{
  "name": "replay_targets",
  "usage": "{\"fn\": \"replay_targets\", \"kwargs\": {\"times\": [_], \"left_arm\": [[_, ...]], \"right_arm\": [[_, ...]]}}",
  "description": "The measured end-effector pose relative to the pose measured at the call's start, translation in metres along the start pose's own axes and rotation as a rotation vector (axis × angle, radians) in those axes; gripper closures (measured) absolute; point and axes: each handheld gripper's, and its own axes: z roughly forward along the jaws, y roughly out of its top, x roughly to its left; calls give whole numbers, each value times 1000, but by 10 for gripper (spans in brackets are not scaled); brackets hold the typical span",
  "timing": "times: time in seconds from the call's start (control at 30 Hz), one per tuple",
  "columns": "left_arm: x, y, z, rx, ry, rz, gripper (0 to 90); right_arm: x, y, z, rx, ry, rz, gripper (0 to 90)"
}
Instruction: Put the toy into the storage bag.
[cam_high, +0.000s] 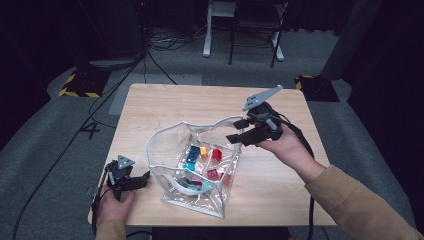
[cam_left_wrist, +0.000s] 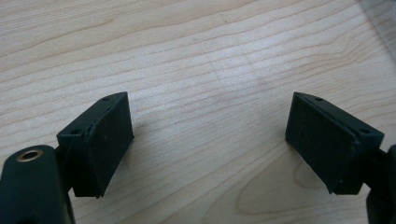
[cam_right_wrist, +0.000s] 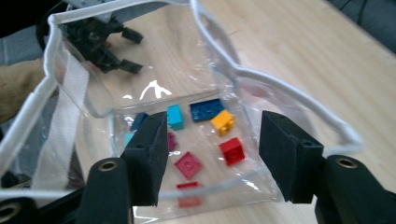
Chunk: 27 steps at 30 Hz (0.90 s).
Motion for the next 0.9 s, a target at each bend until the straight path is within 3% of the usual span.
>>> {"fn": "replay_targets", "kwargs": {"times": [0.17,0.4,0.63,0.83,0.9], "left_arm": [[0,0,0,-1,0,0,152],[0,0,0,1,0,2,152],[0,0,0,1,2,1,151],[0,0,0,0,2,-3,151],[0,0,0,2,2,-1,151]], "right_arm": [[-13,-21,-19,-49,-46,18,386],[-36,-60,-42,-97,-120,86,347],[-52,-93,-53,-125,-182,151,321],[-63,-122,-58,-116,-244,221,309],[-67,-131,-60,-117,-245,249,312]]}}
